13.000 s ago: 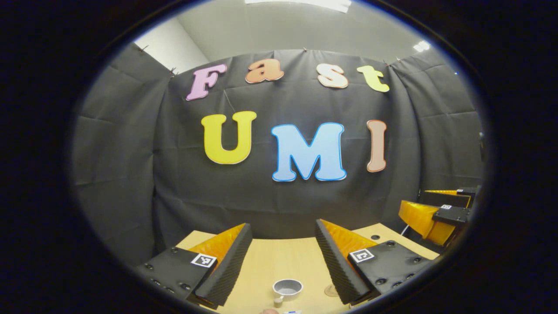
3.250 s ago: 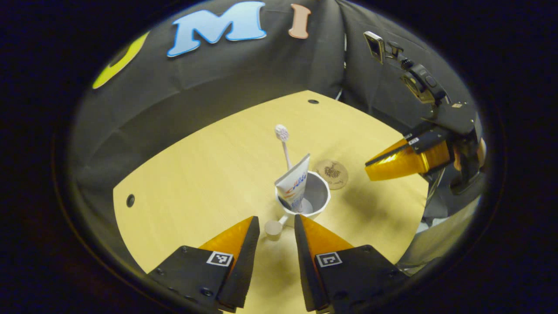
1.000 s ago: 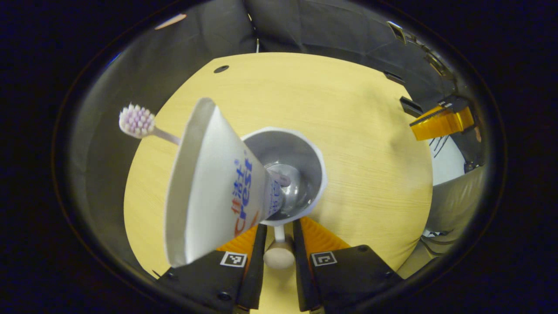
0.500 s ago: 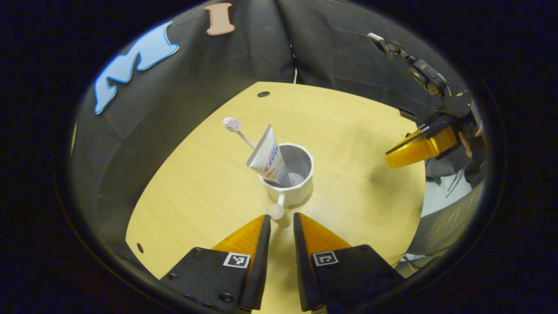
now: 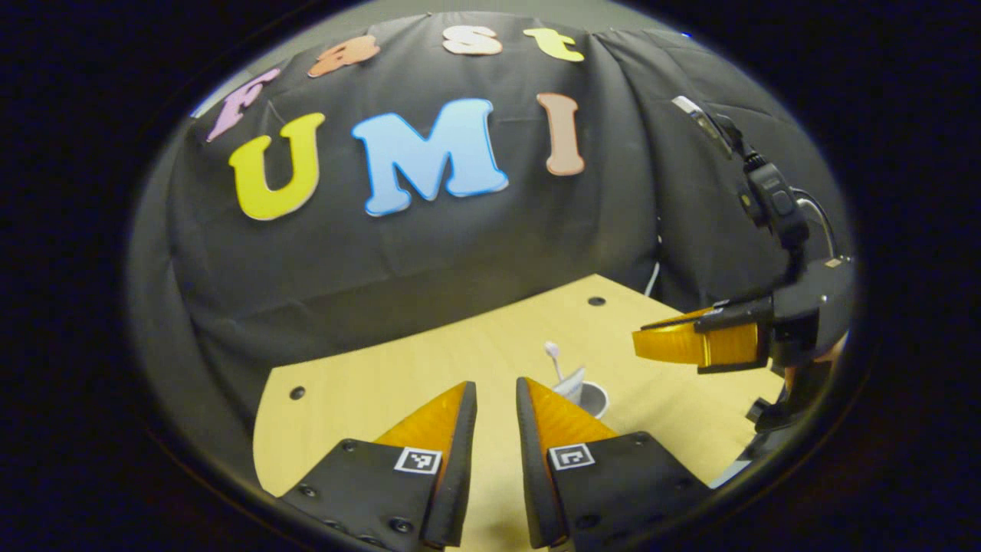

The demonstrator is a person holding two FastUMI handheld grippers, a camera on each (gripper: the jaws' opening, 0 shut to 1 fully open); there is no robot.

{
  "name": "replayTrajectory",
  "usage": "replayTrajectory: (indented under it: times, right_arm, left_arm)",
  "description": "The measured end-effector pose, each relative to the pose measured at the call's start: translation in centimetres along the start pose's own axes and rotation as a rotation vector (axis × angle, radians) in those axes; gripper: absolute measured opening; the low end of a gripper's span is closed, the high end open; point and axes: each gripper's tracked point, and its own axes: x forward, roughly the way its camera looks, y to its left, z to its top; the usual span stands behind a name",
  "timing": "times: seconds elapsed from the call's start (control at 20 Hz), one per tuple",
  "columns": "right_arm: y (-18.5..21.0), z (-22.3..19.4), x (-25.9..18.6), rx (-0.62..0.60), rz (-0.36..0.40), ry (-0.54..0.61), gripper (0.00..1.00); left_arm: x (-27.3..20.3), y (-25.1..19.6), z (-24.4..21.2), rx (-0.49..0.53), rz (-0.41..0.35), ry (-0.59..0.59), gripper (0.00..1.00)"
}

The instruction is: Put the toothbrush and toothpaste on the desktop into the cup, then pick up the cup and place it on the coaster on the desktop.

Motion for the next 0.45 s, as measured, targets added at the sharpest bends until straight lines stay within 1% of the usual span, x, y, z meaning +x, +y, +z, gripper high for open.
replayTrajectory:
  times: [0.05, 0.1, 0.15, 0.2, 0.25, 0.35, 0.45]
  right_arm:
    - [0.7, 1.7, -0.1, -0.026, -0.002, -0.066, 0.16]
    - [1.3, 3.7, -0.3, -0.051, -0.004, -0.144, 0.16]
    - [1.8, 4.6, -0.5, -0.067, 0.001, -0.186, 0.16]
    - [2.0, 4.9, -0.6, -0.077, 0.006, -0.207, 0.16]
    - [2.3, 5.2, -0.7, -0.088, 0.014, -0.218, 0.16]
    - [3.1, 5.2, -0.5, -0.112, 0.028, -0.230, 0.16]
    - [2.6, 4.7, -0.9, -0.145, 0.027, -0.232, 0.16]
  left_arm:
    - [0.0, 0.6, 1.1, 0.041, 0.042, -0.044, 0.41]
    - [-0.3, 0.4, 2.1, 0.063, 0.059, -0.079, 0.42]
    - [-0.6, 0.2, 2.8, 0.068, 0.070, -0.107, 0.42]
    - [-1.1, -0.2, 3.3, 0.067, 0.079, -0.124, 0.37]
    - [-1.1, -0.4, 3.6, 0.063, 0.084, -0.135, 0.37]
    - [-1.3, -0.4, 3.8, 0.038, 0.102, -0.155, 0.42]
    - [-1.7, 0.4, 4.2, 0.003, 0.135, -0.182, 0.42]
